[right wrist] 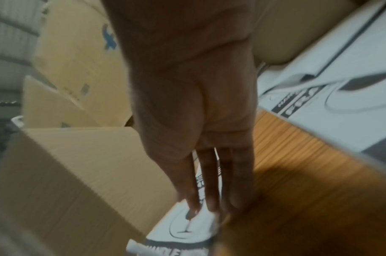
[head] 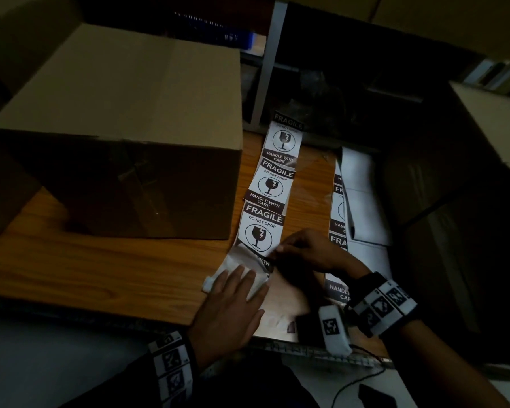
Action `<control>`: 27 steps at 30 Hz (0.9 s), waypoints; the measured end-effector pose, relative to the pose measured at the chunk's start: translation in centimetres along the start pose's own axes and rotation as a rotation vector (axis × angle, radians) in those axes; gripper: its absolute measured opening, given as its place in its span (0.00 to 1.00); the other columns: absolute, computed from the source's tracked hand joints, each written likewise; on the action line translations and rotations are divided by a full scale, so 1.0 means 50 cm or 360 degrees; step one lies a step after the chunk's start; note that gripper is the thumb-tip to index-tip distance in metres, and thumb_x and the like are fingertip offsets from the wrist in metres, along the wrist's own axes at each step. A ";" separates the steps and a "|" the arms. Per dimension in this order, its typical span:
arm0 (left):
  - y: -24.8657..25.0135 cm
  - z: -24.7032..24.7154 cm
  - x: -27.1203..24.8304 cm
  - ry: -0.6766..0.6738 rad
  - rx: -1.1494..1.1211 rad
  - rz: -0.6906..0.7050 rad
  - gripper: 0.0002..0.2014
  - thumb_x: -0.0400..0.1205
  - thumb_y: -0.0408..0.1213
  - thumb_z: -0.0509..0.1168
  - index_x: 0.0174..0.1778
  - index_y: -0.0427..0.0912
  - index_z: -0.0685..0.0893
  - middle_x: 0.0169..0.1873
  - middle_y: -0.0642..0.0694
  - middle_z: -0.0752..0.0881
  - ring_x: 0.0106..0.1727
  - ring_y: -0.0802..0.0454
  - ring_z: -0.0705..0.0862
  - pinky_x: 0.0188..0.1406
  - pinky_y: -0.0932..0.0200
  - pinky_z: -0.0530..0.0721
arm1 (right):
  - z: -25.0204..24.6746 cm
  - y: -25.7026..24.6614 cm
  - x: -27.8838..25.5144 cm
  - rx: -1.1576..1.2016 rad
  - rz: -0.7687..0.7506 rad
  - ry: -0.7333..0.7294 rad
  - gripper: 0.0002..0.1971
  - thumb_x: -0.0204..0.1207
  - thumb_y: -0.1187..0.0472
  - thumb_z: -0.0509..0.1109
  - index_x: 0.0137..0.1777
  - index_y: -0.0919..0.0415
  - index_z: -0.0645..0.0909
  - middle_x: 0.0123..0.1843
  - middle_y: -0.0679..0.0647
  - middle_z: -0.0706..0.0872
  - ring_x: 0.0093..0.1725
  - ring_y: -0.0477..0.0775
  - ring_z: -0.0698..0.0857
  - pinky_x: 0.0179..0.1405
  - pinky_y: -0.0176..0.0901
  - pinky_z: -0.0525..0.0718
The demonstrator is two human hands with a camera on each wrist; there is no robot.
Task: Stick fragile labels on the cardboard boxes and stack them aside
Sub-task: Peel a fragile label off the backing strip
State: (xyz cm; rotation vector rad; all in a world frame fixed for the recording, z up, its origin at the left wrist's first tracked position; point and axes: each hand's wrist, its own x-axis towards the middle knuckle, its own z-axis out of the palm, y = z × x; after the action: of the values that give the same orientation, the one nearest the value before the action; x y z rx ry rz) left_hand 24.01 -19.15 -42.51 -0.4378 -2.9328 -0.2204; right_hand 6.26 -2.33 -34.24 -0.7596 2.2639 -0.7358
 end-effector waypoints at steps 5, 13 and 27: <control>0.004 -0.016 0.000 0.0050 0.0051 0.0056 0.25 0.78 0.53 0.56 0.66 0.46 0.83 0.66 0.39 0.82 0.68 0.38 0.75 0.68 0.35 0.68 | 0.050 0.001 -0.035 -0.0136 -0.0067 0.0206 0.08 0.77 0.64 0.75 0.55 0.58 0.90 0.54 0.50 0.92 0.53 0.45 0.88 0.59 0.39 0.82; -0.002 -0.028 0.000 -0.0017 -0.0230 0.0157 0.28 0.84 0.57 0.56 0.69 0.39 0.82 0.64 0.45 0.84 0.64 0.46 0.80 0.63 0.50 0.71 | 0.142 0.008 -0.065 -0.0374 -0.0196 0.0491 0.15 0.77 0.59 0.68 0.61 0.49 0.88 0.50 0.53 0.87 0.48 0.52 0.84 0.43 0.43 0.78; 0.015 -0.017 0.003 -0.0079 -0.0070 0.0098 0.25 0.79 0.50 0.54 0.58 0.41 0.90 0.62 0.47 0.86 0.61 0.43 0.84 0.60 0.48 0.85 | 0.148 -0.003 -0.060 -0.0347 -0.0183 0.0562 0.11 0.75 0.58 0.75 0.57 0.52 0.91 0.48 0.53 0.88 0.47 0.52 0.85 0.43 0.40 0.76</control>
State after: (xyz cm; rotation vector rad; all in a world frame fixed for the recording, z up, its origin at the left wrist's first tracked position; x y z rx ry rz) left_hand 24.21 -18.51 -41.56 -0.5469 -2.9625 -0.2699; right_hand 13.45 -2.63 -37.76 -0.9284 2.6696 -0.7297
